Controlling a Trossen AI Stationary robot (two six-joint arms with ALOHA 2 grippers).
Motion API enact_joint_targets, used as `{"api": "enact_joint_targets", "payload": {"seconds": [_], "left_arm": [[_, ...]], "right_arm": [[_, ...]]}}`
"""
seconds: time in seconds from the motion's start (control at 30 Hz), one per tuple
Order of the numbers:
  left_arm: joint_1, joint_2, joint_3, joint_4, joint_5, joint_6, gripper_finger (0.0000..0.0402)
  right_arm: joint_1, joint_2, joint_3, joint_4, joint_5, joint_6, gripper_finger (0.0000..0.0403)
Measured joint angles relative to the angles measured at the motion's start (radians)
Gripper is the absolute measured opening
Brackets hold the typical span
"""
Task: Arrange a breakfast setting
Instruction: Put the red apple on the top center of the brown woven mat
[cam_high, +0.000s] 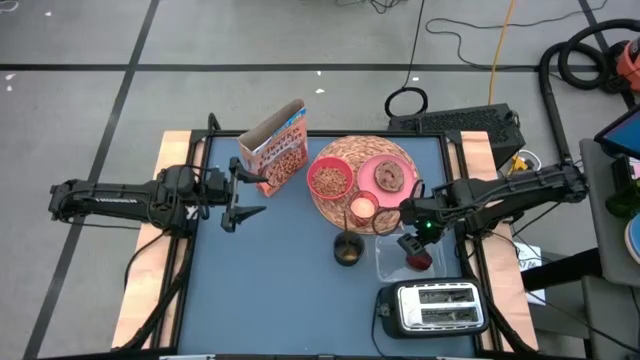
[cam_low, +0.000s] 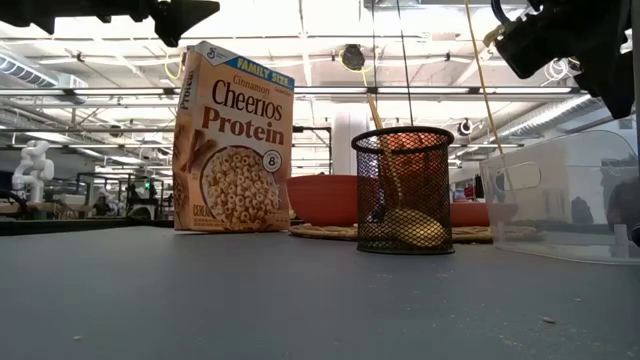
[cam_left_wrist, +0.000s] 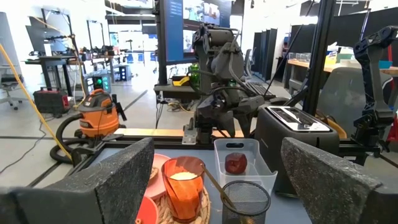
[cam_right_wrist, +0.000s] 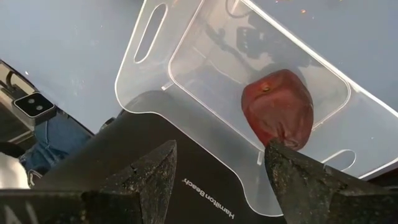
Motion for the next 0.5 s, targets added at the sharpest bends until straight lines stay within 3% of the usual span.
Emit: {"api": "enact_joint_targets", "payload": {"seconds": [0.17,0.5], "left_arm": [[0.0,0.0,0.0,0.0,0.0,0.0,0.0358],[0.0,0.0,0.0,-0.001,0.0,0.0,0.0358]], "right_arm": [[0.0,0.0,0.0,0.0,-0.001,0.008,0.0251],[0.0,0.0,0.0,-0.001,-0.002,0.046,0.034]]}}
